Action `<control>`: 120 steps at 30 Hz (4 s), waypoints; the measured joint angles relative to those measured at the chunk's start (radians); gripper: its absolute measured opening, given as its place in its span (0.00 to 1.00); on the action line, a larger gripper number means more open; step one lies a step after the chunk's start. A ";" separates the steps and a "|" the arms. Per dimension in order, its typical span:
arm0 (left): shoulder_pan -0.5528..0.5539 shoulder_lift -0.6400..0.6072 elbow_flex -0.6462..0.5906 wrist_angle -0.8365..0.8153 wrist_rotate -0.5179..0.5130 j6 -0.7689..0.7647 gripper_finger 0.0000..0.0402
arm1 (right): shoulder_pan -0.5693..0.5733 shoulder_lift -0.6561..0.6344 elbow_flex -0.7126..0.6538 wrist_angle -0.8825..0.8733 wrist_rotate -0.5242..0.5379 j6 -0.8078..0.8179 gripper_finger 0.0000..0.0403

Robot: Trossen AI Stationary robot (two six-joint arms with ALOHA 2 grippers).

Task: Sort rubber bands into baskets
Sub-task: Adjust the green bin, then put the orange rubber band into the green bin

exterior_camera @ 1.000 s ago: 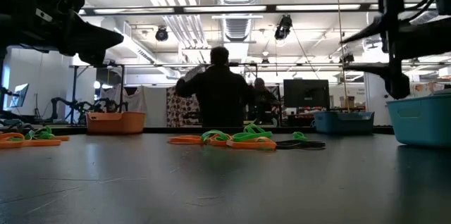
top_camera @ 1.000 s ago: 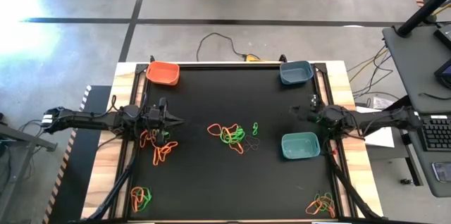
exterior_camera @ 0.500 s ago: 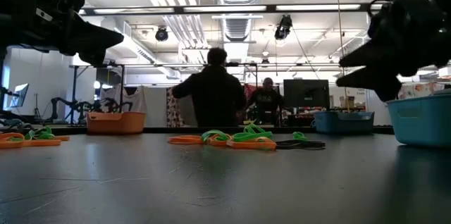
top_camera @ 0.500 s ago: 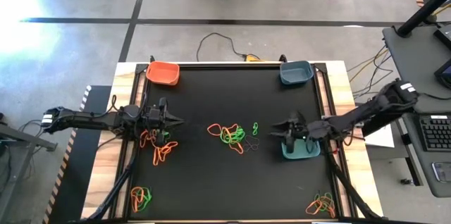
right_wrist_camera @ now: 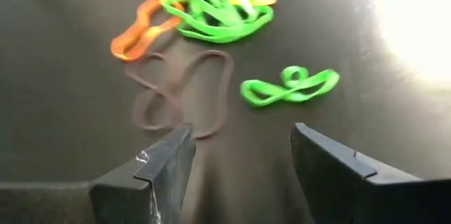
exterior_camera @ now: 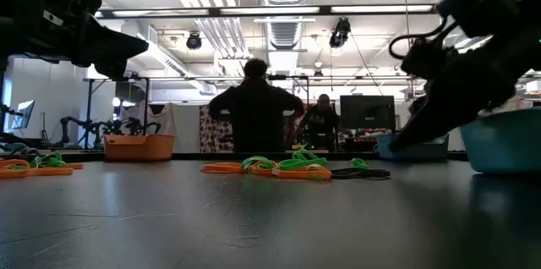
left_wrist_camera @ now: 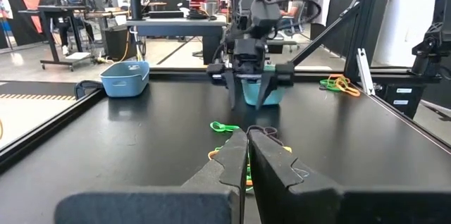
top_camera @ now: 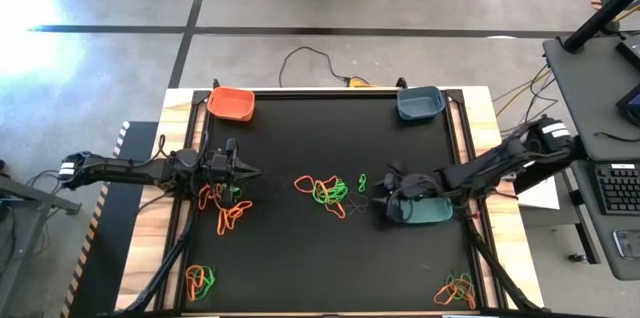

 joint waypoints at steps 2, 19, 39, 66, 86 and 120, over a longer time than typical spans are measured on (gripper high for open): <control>0.000 0.000 0.000 0.000 0.000 0.000 0.00 | -0.029 0.034 0.022 0.027 0.052 -0.070 0.56; 0.000 0.005 0.000 0.001 0.000 0.000 0.00 | -0.139 0.029 0.369 -0.668 0.143 -0.073 0.56; 0.000 0.006 0.000 0.001 0.000 0.000 0.00 | -0.302 -0.038 0.522 -1.660 0.129 0.225 0.56; 0.000 0.008 0.000 0.001 0.000 0.000 0.00 | -0.305 0.080 0.538 -1.768 0.033 0.157 0.56; 0.000 0.013 0.000 0.000 0.000 0.000 0.00 | 0.382 0.120 0.850 -1.701 -0.355 0.775 0.56; 0.000 0.017 0.000 0.001 0.000 0.000 0.00 | 0.682 0.565 0.836 -1.364 -0.892 1.099 0.17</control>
